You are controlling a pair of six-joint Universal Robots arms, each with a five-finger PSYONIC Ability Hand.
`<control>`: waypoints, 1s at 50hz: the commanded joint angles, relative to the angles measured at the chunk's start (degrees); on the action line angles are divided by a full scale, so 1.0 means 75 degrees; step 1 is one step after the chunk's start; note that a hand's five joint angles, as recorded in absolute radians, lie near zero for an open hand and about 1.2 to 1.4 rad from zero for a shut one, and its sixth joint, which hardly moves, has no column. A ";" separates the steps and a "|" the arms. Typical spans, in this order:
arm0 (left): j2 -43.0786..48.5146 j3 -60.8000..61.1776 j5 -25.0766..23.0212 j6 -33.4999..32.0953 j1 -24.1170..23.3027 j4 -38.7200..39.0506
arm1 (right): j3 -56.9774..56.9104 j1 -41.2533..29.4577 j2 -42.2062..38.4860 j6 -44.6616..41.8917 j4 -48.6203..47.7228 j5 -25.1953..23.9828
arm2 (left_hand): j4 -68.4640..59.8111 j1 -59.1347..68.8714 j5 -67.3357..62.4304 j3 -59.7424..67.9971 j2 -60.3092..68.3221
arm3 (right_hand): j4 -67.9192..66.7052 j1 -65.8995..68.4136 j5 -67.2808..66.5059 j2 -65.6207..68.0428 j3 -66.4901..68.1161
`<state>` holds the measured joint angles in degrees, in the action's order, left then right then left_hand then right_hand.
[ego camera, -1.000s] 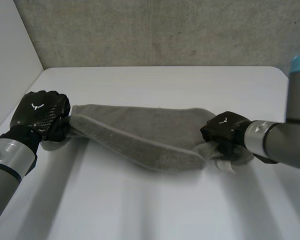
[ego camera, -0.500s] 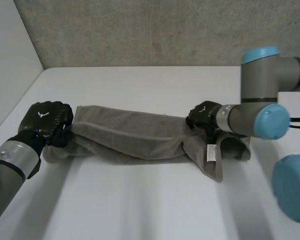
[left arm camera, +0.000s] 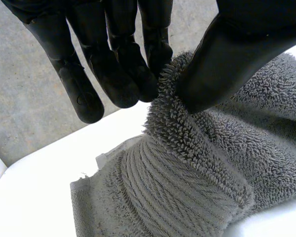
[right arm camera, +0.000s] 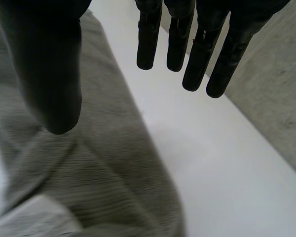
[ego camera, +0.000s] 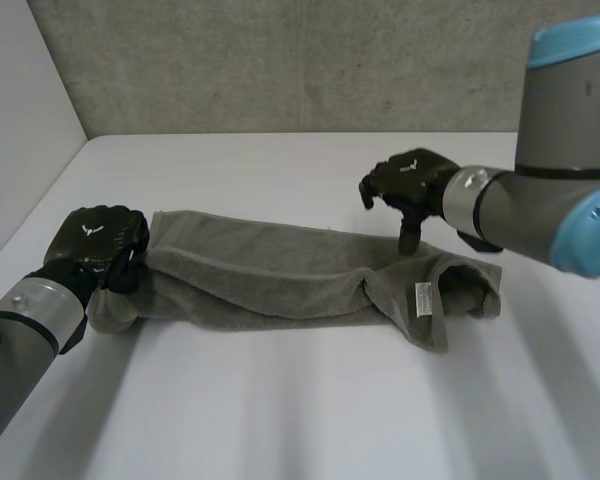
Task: Fold the towel.
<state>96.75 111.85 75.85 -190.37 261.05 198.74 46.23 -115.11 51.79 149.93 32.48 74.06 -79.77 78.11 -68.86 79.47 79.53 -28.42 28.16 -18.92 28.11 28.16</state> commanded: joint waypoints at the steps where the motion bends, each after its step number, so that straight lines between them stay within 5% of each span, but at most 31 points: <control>1: -0.0056 -0.0007 0.0023 0.0023 -0.0002 -0.0003 | 0.3300 0.0066 0.1273 0.1990 -0.2427 0.0028 | -0.0030 0.0253 -0.0152 0.0070 0.0063 | -0.0135 0.0169 -0.0068 0.0175 0.0169; 11: -0.0197 -0.0019 0.0023 0.0082 0.0010 -0.0050 | 0.5110 0.0020 0.1556 0.3365 -0.3814 0.0192 | -0.0030 0.0253 -0.0152 0.0070 0.0063 | -0.0135 0.0169 -0.0068 0.0175 0.0169; 25: -0.0864 0.0040 0.0011 0.0327 0.0010 -0.0061 | 0.5789 -0.0074 0.1299 0.3681 -0.5384 0.1785 | -0.0030 0.0253 -0.0152 0.0070 0.0063 | -0.0112 0.0147 -0.0046 0.0153 0.0147; 50: -0.1298 0.0110 -0.0035 0.0902 -0.0049 -0.0085 | 0.5965 -0.0484 0.0923 0.4138 -0.5959 0.1786 | -0.0030 0.0253 -0.0152 0.0070 0.0063 | -0.0874 0.0909 -0.0808 0.0915 0.0909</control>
<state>87.23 112.60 75.64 -183.55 260.65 198.16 91.04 -118.44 58.65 180.17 -12.15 87.55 -79.77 78.11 -68.86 79.47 79.50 -32.11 32.32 -22.52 31.82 32.01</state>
